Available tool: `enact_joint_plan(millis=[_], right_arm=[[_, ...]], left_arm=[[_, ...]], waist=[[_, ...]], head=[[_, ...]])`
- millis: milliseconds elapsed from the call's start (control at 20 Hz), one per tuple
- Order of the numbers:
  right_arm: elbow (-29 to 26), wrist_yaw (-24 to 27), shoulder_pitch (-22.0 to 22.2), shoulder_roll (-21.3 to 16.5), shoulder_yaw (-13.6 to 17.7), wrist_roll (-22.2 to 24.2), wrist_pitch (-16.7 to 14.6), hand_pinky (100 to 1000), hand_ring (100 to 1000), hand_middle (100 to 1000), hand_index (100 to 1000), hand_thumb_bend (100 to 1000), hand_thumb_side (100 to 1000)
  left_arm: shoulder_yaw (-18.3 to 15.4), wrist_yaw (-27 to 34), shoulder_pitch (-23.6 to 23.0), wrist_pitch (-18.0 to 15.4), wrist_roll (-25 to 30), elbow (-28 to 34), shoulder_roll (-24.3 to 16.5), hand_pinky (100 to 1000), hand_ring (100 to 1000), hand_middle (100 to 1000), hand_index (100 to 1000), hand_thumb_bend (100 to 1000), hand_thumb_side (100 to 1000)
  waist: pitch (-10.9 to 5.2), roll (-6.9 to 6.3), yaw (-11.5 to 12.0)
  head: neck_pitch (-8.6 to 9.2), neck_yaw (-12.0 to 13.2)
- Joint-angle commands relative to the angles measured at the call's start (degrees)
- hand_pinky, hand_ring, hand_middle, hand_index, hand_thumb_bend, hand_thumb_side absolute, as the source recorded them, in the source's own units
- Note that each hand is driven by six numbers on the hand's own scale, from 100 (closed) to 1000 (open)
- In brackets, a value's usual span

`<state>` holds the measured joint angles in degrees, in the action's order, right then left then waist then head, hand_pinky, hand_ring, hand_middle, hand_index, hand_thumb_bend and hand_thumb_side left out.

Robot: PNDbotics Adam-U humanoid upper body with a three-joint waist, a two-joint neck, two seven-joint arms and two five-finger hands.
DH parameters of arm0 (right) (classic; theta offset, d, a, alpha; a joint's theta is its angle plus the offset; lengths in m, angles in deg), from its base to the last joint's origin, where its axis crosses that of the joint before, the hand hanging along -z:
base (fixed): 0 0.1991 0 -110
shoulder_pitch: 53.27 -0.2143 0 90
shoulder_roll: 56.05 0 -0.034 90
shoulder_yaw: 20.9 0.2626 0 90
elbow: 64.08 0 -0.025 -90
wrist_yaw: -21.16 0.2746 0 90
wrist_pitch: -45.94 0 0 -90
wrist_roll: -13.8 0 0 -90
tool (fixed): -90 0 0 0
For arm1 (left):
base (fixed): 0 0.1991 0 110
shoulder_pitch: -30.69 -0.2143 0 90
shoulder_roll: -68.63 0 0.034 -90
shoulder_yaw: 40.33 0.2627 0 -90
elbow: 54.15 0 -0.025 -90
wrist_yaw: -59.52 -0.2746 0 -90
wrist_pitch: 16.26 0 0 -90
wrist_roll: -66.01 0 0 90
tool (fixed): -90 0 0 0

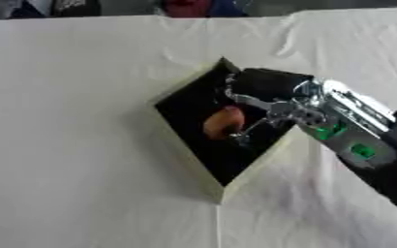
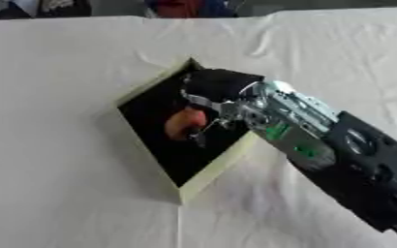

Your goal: Pick up objects on the table and place them in the box.

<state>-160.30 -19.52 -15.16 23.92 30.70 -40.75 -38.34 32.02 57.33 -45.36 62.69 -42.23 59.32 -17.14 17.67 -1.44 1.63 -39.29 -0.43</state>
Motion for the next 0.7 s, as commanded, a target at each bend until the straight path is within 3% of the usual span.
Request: enact_joint_plan(millis=[50,150,250,450,700], right_arm=[[-1.3,-2.4,-1.6,-0.3,1.4,2.2,-2.3,797,908,828,885,100,239],[-1.5,-3.9,-1.8,-0.3,1.8,3.6,-3.7,842,943,864,921,100,461],[-1.6,-5.7,-2.2,-0.3,2.0,5.1,-5.3,880,963,898,952,100,611],[-2.8,-8.9,-3.1,-0.3,3.1,6.0,-7.4,882,955,889,961,100,611],[-5.0,-8.4,-3.7,-0.7,5.0,4.2,-6.3,868,945,870,951,100,561]], left_arm=[[-0.3,0.1,0.1,0.2,0.0,1.1,-0.8,637,666,734,798,100,675],[-0.3,0.1,0.1,0.2,0.0,1.1,-0.8,638,667,734,798,100,674],[-0.3,0.1,0.1,0.2,0.0,1.1,-0.8,638,667,734,798,100,673],[-0.4,0.1,0.0,0.2,-0.1,1.1,-0.8,638,667,734,798,100,673],[-0.4,0.0,0.0,0.3,-0.1,1.1,-0.9,638,668,734,797,100,673]], waist=[[-1.1,-0.01,0.0],[-1.14,0.0,0.0],[-1.2,-0.02,-0.1],[-1.33,-0.1,-0.2],[-1.42,-0.13,-0.4]], head=[[-0.03,0.0],[-0.01,-0.1],[-0.04,0.0],[-0.15,0.0],[-0.17,0.2]])
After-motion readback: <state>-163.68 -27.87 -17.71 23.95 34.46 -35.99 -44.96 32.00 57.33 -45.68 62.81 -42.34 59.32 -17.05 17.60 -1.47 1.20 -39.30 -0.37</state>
